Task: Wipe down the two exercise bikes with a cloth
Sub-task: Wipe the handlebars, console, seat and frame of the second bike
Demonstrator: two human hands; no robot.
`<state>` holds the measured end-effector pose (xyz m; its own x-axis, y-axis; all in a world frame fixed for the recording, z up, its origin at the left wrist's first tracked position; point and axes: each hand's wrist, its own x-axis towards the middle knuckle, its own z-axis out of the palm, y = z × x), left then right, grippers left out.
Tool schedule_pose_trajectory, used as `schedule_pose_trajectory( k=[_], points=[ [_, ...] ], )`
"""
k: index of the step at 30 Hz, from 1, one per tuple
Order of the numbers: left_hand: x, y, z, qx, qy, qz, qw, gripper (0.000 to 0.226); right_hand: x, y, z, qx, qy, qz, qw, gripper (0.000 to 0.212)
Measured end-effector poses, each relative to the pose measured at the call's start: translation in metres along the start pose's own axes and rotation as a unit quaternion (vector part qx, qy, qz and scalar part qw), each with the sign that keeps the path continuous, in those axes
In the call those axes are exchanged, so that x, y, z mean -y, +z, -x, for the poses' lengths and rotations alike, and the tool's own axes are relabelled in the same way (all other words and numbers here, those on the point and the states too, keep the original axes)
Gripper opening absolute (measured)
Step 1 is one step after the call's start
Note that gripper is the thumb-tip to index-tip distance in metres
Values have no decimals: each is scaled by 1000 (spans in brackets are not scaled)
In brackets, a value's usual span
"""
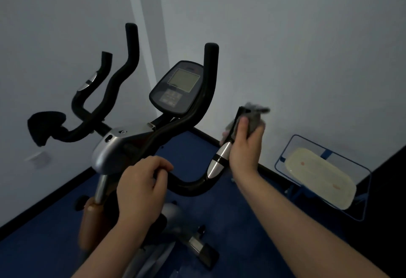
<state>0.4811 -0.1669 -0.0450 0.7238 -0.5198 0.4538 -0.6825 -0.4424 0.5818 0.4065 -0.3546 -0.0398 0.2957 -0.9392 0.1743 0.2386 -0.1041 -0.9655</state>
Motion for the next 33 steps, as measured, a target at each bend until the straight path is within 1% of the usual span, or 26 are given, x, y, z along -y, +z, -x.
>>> schedule_pose_trajectory(
  k=[1,3,5,6,8,9,11,12,14,15,17,18,19,20,22,23,24,26,28,29,30,31,32,33],
  points=[
    [0,1,0,-1,-2,-1,1000,31,4,1,-8,-1,-28,3,1000,25],
    [0,1,-1,-4,-3,-4,1000,31,-1,-1,0,9,-73,38,997,47],
    [-1,0,0,-4,-3,-10,1000,30,-14,-7,21,41,-122,73,989,64],
    [-1,-1,1,-3,-2,-13,1000,30,-17,-9,29,61,-150,92,983,66],
    [-2,-1,1,-8,5,-13,1000,29,-17,-14,25,101,-221,155,958,56],
    [-2,-1,1,-12,8,-11,1000,28,-13,-17,16,115,-271,217,931,48],
    [-4,-2,2,-21,10,-15,1000,24,-6,-24,2,134,-372,335,855,36],
    [-4,-3,2,-26,10,-16,999,22,-3,-29,-3,149,-409,368,822,34],
    [-3,-3,3,-25,4,-15,1000,19,2,-41,-7,198,-452,397,774,34],
    [-2,-2,3,-24,0,-15,1000,19,6,-47,-5,221,-459,409,757,37],
    [0,-2,3,-26,-4,-19,999,19,15,-50,6,279,-447,437,729,46],
    [0,-1,3,-28,-5,-23,999,19,22,-49,13,327,-429,450,712,51],
    [1,-2,3,-29,-5,-25,999,19,27,-47,20,389,-406,466,683,55],
    [0,-2,3,-28,-2,-27,999,20,32,-45,24,455,-386,487,638,57],
    [1,-3,4,-26,10,-32,999,20,46,-40,17,567,-361,517,530,51],
    [2,-4,5,-29,12,-40,999,19,52,-37,7,609,-349,517,490,48],
    [4,-5,7,-37,9,-53,998,19,57,-34,-3,636,-342,508,469,48],
    [10,-7,14,-73,-17,-87,993,20,63,-26,-17,646,-347,505,456,50],
    [18,-6,24,-120,-57,-92,987,15,59,-13,-6,609,-384,549,425,48],
    [21,-6,27,-142,-75,-78,984,13,52,-5,6,580,-412,563,420,45],
    [24,-5,29,-160,-92,-61,981,13,42,3,18,549,-438,572,424,38],
    [25,-4,30,-174,-107,-45,978,13,36,13,30,523,-435,589,437,30],
    [25,-3,30,-184,-119,-34,975,13,28,22,38,504,-414,603,460,24],
    [25,-3,30,-189,-125,-29,974,14,23,28,44,482,-388,625,476,24]
  ],
)
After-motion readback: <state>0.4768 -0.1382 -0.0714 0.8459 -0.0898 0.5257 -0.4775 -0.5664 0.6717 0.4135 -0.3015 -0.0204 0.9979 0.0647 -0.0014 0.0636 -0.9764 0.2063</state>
